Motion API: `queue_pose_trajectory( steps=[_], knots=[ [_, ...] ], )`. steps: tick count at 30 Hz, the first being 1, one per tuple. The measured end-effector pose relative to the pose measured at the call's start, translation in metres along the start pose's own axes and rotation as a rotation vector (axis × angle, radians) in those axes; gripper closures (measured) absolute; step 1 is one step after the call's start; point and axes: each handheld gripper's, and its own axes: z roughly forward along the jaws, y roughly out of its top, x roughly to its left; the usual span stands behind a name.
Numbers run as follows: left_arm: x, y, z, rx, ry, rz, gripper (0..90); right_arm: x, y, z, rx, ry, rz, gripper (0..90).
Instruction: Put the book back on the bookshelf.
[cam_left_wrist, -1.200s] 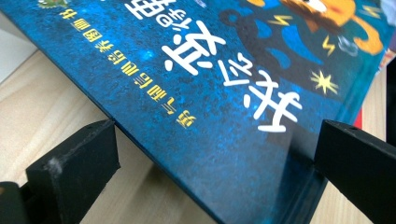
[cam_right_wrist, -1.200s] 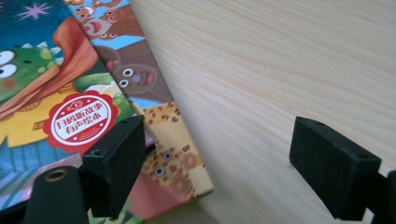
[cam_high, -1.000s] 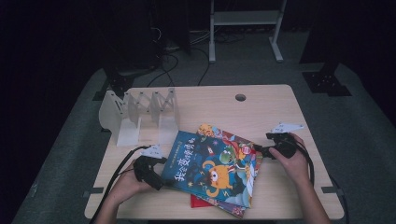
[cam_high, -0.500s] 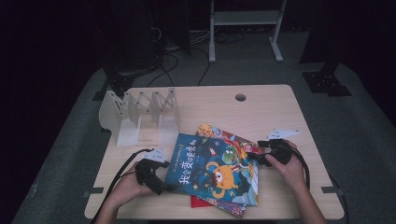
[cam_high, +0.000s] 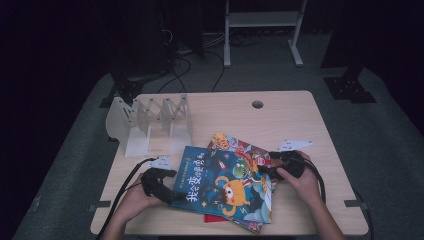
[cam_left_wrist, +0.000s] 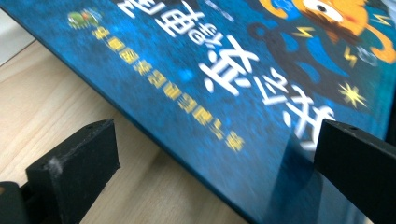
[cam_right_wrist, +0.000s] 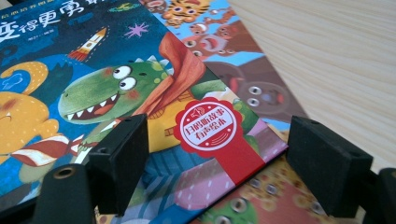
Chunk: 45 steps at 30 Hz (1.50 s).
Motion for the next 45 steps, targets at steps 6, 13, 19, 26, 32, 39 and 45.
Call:
queue_pose_trajectory(
  steps=[6, 13, 19, 26, 32, 39, 45],
  knots=[
    [0.001, -0.011, -0.006, -0.016, -0.002, -0.058, 0.0, 0.015, 0.003, 0.006, 0.002, 0.004, -0.019, 20.4],
    [0.003, -0.018, -0.006, -0.031, -0.039, -0.106, 0.0, 0.030, 0.005, 0.005, 0.032, 0.017, -0.074, 19.5],
    [0.004, -0.020, -0.003, -0.028, -0.073, -0.131, 0.0, 0.036, -0.008, -0.017, 0.026, 0.015, -0.123, 37.5],
    [0.003, -0.020, 0.000, -0.023, -0.102, -0.139, 0.0, 0.048, -0.020, -0.032, 0.031, 0.088, -0.156, 66.9],
    [0.004, -0.020, 0.001, -0.023, -0.108, -0.139, 0.0, 0.053, -0.022, -0.036, 0.049, 0.156, -0.175, 84.5],
    [0.005, -0.020, 0.001, -0.022, -0.113, -0.140, 0.0, 0.059, -0.029, -0.041, 0.087, 0.185, -0.203, 89.6],
    [0.004, -0.019, 0.001, -0.020, -0.111, -0.133, 0.0, 0.060, -0.032, -0.041, 0.096, 0.191, -0.233, 89.6]
  ],
)
